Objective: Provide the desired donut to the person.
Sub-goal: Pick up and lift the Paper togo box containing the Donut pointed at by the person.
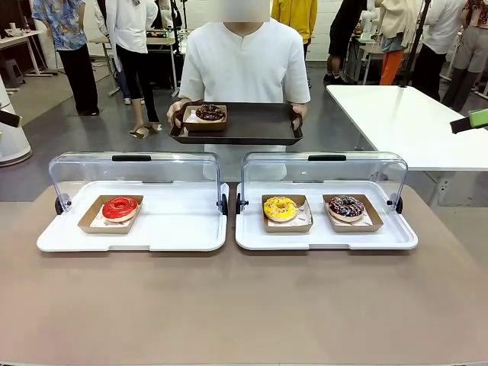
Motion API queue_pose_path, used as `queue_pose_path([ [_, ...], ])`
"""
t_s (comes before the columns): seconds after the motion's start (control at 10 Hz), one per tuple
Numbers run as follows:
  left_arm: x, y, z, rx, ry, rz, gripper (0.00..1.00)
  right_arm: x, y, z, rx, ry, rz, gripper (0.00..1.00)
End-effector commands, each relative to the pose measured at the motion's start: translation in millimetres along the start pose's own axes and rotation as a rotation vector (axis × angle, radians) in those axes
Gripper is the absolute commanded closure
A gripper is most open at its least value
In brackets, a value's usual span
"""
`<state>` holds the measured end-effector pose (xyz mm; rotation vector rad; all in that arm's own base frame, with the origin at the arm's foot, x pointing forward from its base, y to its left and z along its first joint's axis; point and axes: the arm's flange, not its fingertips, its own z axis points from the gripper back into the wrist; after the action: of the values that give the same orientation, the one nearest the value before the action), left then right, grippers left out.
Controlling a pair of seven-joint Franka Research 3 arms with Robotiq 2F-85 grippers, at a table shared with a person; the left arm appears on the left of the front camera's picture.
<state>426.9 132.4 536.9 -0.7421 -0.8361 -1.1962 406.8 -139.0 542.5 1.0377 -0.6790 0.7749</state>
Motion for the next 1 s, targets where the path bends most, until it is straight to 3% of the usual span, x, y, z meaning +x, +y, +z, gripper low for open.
queue_pose_path([
  [0.0,12.5,12.2,4.3,-0.061,0.078,0.029,0.00,0.7,0.2,-1.1,0.006,-0.002,0.004,0.00],
  [0.3,10.7,9.4,3.4,-0.097,0.111,0.022,0.00,0.7,0.2,-1.1,0.006,-0.002,0.004,0.00],
  [0.4,11.2,6.9,-0.1,-0.146,0.185,-0.055,0.00,0.7,0.2,-1.1,0.006,-0.002,0.004,0.00],
  [0.5,8.9,9.1,-2.7,-0.071,0.092,0.019,0.00,0.7,0.2,-1.1,0.006,-0.002,0.004,0.00],
  [0.9,8.9,9.1,-2.7,-0.071,0.092,0.019,0.00,0.7,0.2,-1.1,0.006,-0.002,0.004,0.00],
])
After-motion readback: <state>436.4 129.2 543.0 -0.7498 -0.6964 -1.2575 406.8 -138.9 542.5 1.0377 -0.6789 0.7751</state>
